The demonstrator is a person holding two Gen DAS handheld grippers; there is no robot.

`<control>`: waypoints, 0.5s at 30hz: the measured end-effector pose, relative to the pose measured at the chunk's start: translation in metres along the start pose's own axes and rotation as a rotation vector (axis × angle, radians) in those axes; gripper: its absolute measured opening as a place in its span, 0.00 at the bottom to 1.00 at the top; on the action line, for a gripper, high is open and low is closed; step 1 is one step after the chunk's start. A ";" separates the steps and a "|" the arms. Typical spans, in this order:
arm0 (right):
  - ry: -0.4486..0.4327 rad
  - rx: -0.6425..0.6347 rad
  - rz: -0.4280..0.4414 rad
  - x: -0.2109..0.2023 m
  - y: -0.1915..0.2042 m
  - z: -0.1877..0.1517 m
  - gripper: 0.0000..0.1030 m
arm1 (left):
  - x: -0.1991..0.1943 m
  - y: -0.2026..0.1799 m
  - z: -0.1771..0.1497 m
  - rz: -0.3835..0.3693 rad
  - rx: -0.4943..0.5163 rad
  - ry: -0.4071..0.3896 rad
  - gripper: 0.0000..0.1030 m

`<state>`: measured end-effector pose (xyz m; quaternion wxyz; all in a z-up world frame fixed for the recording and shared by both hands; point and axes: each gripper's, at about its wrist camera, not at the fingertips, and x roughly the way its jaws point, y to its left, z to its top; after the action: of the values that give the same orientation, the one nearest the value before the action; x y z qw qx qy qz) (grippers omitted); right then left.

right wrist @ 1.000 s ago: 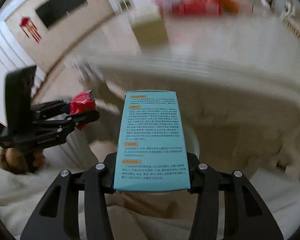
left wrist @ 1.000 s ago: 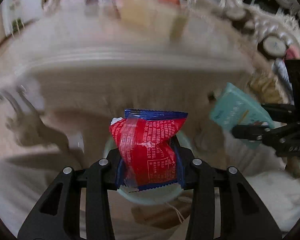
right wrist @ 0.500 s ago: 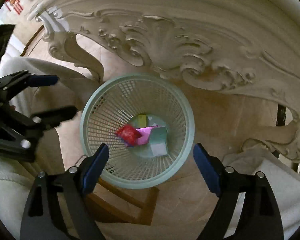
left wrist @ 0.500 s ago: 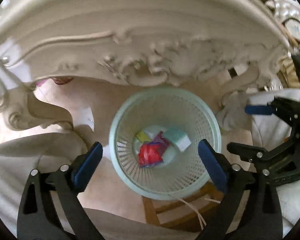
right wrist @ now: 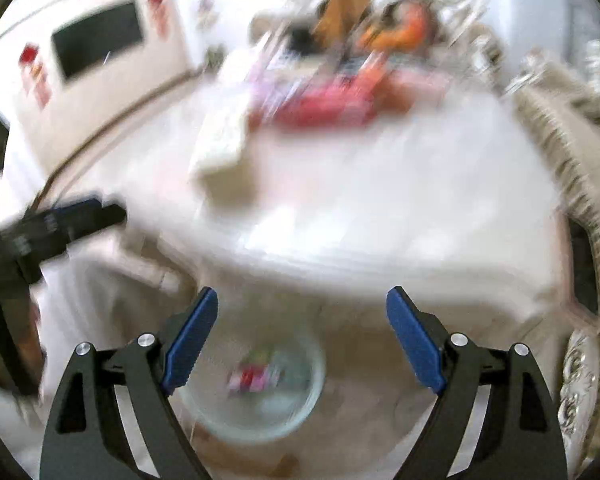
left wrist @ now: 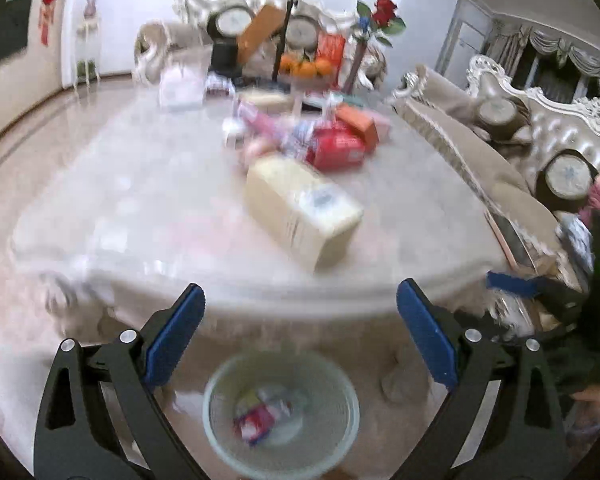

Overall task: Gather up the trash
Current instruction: 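Grasp the cream barcode box with the left tool while the right tool grasps the orange box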

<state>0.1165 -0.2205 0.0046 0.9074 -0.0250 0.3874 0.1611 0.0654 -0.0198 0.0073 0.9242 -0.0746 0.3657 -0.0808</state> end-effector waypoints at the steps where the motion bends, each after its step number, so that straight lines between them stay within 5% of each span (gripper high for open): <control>1: -0.033 0.011 -0.038 0.000 -0.010 0.014 0.80 | 0.008 -0.007 0.010 0.018 -0.004 -0.010 0.91; 5: -0.097 0.054 -0.075 0.019 -0.039 0.051 0.80 | 0.036 -0.025 0.033 0.020 -0.045 -0.017 0.91; 15: -0.085 -0.045 -0.134 0.088 -0.068 0.127 0.80 | 0.096 -0.026 0.042 0.222 -0.081 0.004 0.91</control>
<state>0.2832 -0.2389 0.0257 0.9309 -0.0647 0.3423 0.1096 0.1608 -0.0610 -0.0213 0.9230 -0.0709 0.3765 0.0369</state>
